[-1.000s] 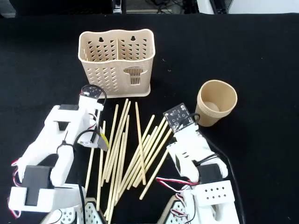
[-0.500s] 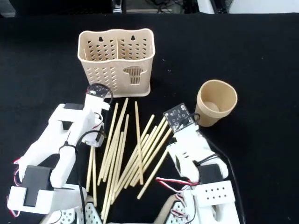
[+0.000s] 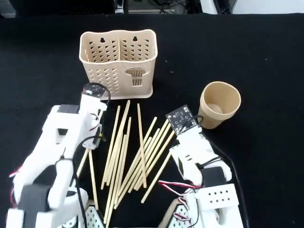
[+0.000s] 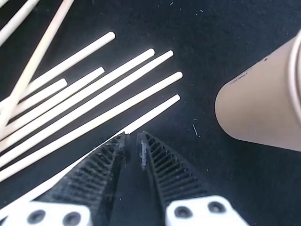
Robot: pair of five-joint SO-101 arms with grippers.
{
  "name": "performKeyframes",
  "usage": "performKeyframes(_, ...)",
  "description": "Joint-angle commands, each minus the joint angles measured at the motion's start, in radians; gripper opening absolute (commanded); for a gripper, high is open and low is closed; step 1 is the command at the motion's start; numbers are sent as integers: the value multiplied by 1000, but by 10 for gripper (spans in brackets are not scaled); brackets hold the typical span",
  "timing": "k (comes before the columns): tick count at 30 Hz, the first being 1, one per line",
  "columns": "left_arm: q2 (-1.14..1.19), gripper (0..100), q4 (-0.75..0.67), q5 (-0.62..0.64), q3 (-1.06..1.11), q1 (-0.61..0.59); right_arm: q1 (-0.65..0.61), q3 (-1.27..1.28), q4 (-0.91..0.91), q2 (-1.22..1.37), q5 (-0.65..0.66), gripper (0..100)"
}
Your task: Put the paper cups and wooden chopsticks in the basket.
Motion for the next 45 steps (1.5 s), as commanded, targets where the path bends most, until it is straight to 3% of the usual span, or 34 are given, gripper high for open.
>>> performKeyframes(1, -115, 72, 46, -5, -5, -25, -12, -2, -14, -7, -5, 50)
performKeyframes(15, -97, 34, -244, 44, 137, -323, -12, -2, -11, -7, -5, 50)
performKeyframes(17, -91, 35, -247, 18, 145, -317, -12, -2, -11, -7, -5, 50)
performKeyframes(21, -87, 36, -138, -152, 154, -246, -12, -2, -11, -7, -3, 50)
performKeyframes(26, -87, 55, -86, -160, 154, -236, -12, -2, -12, -7, -3, 50)
performKeyframes(33, -87, 232, -97, -157, 177, -242, -12, -2, -12, -7, -3, 50)
performKeyframes(45, -83, 213, -229, -160, 222, -251, -12, -2, -11, -7, -3, 50)
